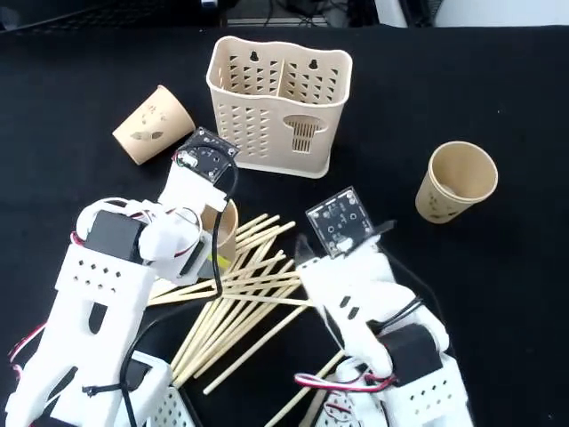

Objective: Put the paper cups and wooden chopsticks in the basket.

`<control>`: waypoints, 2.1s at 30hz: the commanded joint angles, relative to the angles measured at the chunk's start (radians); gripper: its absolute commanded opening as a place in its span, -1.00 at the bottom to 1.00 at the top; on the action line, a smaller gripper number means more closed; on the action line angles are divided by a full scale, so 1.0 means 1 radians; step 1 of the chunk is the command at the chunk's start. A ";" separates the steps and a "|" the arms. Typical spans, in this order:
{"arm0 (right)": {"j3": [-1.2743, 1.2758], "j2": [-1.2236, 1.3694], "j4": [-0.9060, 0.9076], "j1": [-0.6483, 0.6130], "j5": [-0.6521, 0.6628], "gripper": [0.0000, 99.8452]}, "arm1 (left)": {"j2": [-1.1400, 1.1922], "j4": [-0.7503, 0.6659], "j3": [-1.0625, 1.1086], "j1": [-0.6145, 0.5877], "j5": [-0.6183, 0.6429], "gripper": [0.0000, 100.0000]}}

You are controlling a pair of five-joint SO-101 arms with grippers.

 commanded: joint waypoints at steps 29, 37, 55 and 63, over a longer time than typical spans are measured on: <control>-0.203 0.403 -0.068 -0.025 -0.110 -0.62 | -0.097 -0.388 0.139 -0.584 0.095 -0.40; -0.117 0.403 -0.069 -0.025 0.023 -0.62 | 0.396 -0.796 -0.176 -0.573 0.345 -0.40; -0.027 0.403 -0.071 -0.028 0.071 -0.62 | 1.250 -1.002 -0.954 -0.372 0.411 -0.40; 0.076 0.403 -0.216 -0.029 0.075 -0.62 | 1.361 -0.651 -1.159 -0.361 0.196 -0.40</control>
